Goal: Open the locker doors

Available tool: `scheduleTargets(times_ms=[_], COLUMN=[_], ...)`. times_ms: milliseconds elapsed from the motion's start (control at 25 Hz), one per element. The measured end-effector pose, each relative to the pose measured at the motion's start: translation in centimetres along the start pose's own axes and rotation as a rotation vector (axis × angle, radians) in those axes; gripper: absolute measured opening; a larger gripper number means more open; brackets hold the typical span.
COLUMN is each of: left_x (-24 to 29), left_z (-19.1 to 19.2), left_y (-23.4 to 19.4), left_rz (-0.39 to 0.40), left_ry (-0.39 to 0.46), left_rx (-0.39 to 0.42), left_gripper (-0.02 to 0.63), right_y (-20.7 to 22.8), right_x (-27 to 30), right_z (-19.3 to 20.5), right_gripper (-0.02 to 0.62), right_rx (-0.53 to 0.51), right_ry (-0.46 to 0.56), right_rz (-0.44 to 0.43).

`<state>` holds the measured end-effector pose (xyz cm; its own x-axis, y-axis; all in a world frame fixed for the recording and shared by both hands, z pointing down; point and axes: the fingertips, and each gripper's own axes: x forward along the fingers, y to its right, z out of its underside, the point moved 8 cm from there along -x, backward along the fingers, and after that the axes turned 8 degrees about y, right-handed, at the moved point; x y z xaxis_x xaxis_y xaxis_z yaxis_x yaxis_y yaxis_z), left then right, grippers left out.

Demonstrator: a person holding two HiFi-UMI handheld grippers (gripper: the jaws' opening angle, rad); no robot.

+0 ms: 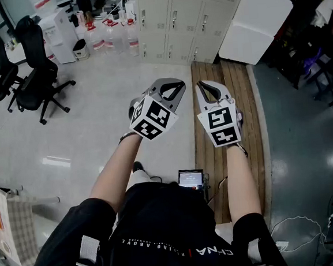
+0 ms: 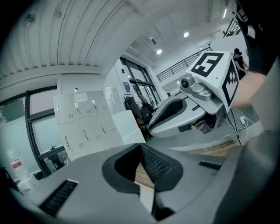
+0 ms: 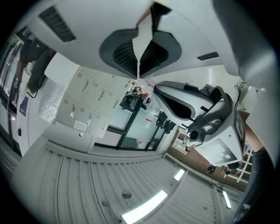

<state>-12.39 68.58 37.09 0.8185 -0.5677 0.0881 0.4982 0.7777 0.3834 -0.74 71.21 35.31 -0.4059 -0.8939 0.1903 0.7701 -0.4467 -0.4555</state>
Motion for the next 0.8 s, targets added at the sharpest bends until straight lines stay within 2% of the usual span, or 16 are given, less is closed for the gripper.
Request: scheduleTargets(times_ms=[360, 520, 640, 800], left_x=[0.7, 1.8, 2.5, 3.1], left_z=[0.9, 1.1, 1.2, 1.3], left_y=[0.1, 0.0, 0.0, -0.3], left_rz=[0.016, 0.021, 0.027, 0.028], left_ry=[0.007, 0.011, 0.009, 0.019], left_rx=[-0.023, -0.028, -0.034, -0.062], left_gripper=[0.018, 0.018, 0.018, 0.018], right_y=[0.2, 1.1, 1.5, 1.7], right_x=[0.7, 1.0, 1.0, 1.2], right_z=[1.0, 1.6, 1.8, 1.8], right_gripper=[0.041, 0.041, 0.041, 0.041], right_rx=[0.021, 0.06, 0.071, 0.089], right_ry=[-0.004, 0.029, 0.051, 0.049], right_rz=[0.023, 0.021, 0.009, -0.051])
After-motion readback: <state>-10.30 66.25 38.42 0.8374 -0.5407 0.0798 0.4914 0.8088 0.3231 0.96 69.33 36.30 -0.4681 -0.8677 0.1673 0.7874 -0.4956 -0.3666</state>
